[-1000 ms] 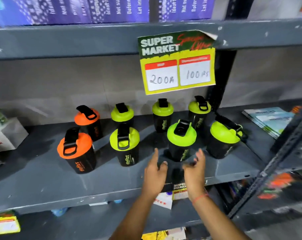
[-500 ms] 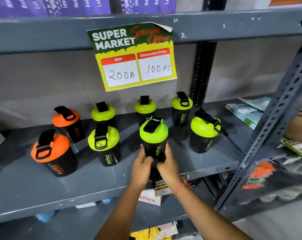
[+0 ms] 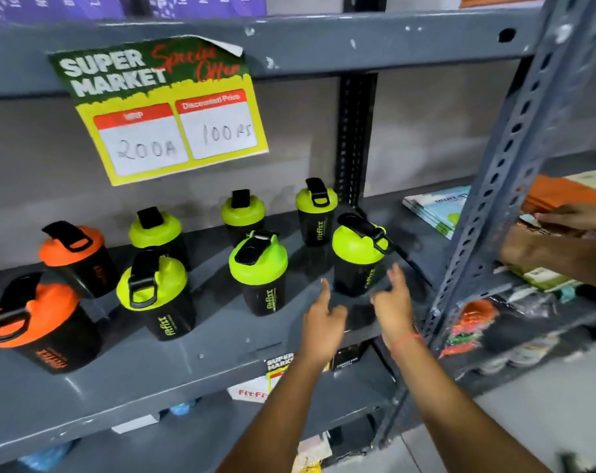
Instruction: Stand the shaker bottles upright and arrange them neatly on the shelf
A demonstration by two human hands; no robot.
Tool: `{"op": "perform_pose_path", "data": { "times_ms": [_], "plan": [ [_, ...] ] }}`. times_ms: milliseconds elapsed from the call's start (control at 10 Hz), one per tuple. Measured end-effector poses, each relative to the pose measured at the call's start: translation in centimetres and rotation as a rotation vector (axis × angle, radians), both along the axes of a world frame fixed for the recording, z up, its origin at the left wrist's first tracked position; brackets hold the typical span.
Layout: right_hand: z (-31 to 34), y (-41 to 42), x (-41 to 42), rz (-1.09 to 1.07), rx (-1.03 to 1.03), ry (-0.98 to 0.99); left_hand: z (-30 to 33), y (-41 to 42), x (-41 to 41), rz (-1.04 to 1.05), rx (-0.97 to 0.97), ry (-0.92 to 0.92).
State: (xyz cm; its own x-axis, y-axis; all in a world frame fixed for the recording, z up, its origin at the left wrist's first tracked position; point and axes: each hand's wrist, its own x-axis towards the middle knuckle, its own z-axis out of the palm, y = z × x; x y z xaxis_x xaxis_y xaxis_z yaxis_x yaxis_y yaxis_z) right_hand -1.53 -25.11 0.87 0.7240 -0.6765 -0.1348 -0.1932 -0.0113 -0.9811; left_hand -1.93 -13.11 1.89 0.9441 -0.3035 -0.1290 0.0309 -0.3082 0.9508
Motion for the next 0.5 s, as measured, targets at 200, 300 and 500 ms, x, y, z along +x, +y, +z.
{"op": "perform_pose_path", "data": {
  "times_ms": [200, 300, 500],
  "plan": [
    [-0.4, -0.4, 1.5, 0.260, -0.136, 0.055, 0.1, -2.2, 2.1, -0.058, -0.108, 0.055],
    [-1.2, -0.6, 1.7, 0.309, -0.151, 0.040, -0.7, -2.0, 2.6, -0.031, -0.111, 0.056],
    [-1.7, -1.3, 0.4, 0.202, 0.017, -0.033, -0.6, -1.4, 1.4, -0.021, -0.135, 0.059]
  ]
}}
